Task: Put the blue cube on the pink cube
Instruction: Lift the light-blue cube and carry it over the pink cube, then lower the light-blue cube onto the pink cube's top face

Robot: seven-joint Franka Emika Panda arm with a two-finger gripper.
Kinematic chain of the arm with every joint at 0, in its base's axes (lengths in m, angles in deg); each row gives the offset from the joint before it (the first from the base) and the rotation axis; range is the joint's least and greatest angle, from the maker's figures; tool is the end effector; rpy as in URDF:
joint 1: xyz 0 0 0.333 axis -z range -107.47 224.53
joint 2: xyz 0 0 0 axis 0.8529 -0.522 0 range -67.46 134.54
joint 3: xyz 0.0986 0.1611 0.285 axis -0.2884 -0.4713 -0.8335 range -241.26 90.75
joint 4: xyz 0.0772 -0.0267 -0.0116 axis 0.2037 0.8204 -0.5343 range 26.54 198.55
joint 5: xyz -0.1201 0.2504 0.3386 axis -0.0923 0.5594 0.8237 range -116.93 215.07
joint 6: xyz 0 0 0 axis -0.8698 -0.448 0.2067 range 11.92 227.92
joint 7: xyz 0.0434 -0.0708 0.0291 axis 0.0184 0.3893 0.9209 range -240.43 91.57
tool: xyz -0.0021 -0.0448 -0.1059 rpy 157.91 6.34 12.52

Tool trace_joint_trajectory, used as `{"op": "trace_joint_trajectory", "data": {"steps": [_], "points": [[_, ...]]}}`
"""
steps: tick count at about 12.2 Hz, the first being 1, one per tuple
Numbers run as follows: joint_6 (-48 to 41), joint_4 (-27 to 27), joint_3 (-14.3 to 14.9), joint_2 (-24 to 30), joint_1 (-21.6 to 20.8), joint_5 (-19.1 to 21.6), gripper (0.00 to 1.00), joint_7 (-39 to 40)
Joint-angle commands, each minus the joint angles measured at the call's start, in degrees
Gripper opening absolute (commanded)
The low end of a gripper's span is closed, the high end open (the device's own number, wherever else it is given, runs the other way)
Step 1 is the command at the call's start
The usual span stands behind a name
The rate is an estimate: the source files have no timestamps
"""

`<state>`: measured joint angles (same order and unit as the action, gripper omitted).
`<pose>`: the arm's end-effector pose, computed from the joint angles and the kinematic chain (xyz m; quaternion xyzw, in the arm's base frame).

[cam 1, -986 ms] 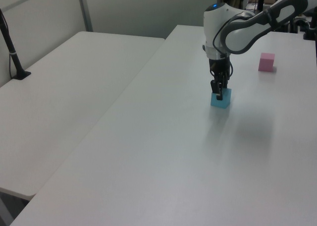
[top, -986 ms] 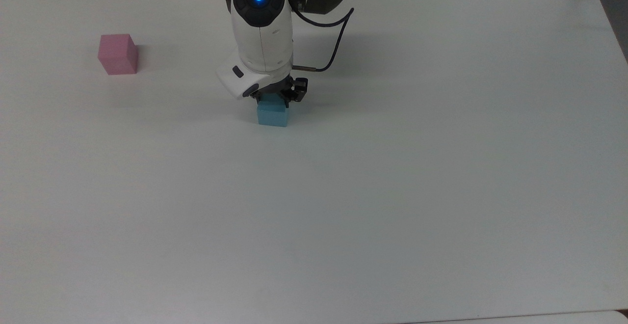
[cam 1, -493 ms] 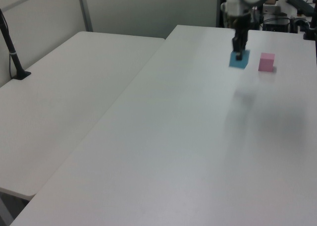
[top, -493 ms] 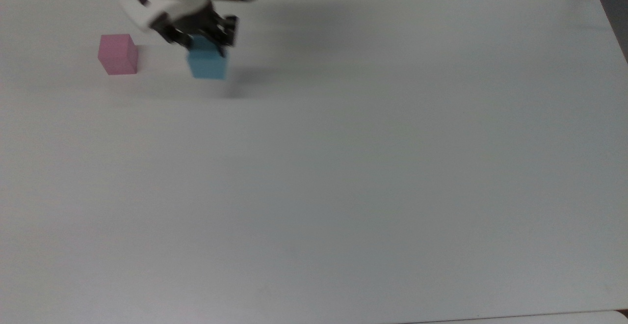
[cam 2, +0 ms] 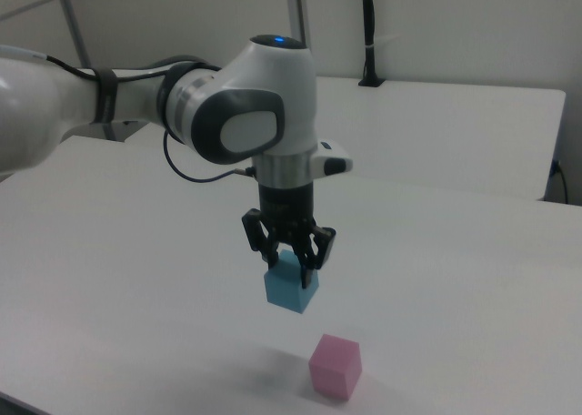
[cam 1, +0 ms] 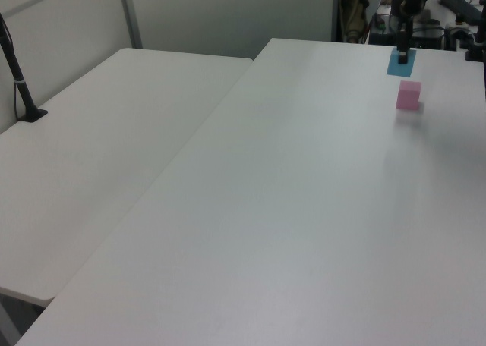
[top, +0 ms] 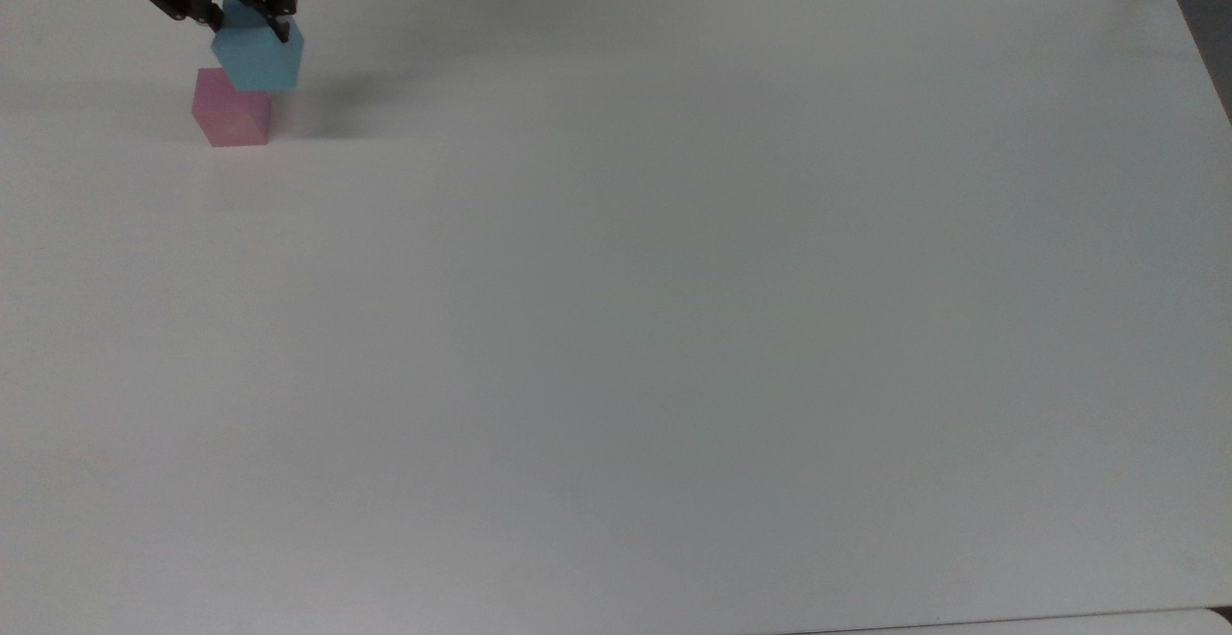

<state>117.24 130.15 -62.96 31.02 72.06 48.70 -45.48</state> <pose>0.5454 -0.2629 0.4777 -0.9983 -0.0280 0.0481 0.0162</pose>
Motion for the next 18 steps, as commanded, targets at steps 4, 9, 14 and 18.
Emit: {"op": "trace_joint_trajectory", "data": {"steps": [4,9,14,18], "points": [[8.0,3.5,2.8,-1.4,1.7,-5.0,0.48,4.3],[9.2,4.5,4.1,-2.7,3.5,-5.5,0.50,7.1],[12.5,6.0,4.1,-3.5,3.4,-4.9,0.50,5.9],[12.5,6.0,4.1,-3.7,2.7,-4.8,0.61,4.9]]}}
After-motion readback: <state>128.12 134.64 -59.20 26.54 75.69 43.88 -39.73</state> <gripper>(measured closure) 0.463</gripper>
